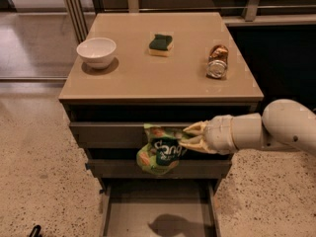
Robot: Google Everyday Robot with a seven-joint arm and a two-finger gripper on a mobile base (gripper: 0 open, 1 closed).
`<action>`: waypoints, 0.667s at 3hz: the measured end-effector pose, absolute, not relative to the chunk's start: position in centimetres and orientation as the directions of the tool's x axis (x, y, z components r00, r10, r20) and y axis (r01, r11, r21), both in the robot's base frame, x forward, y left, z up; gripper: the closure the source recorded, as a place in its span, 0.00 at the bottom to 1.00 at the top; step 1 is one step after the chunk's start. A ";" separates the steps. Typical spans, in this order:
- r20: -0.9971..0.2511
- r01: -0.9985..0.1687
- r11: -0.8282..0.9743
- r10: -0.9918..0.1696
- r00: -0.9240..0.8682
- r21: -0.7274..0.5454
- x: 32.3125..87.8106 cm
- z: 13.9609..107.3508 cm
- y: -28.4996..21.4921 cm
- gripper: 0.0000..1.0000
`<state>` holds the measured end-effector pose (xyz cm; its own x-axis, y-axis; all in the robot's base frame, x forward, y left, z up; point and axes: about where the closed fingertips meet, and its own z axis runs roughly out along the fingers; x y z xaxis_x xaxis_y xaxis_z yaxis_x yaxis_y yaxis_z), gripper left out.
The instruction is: Pick green rice chip bag from bottom drawer and place on counter
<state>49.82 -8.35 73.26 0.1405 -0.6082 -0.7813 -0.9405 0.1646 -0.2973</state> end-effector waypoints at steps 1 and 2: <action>-0.738 -0.897 0.172 -0.640 0.212 -0.407 52.3 78.2 -9.2 1.00; -0.687 -0.842 0.169 -0.669 0.285 -0.513 55.2 85.0 -9.7 1.00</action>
Offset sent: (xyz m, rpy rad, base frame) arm 0.0786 -0.0270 0.1630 -0.0926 -0.3163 -0.0650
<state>55.17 -9.67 84.99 0.2845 -0.6688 -0.6868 -0.8417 0.1686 -0.5129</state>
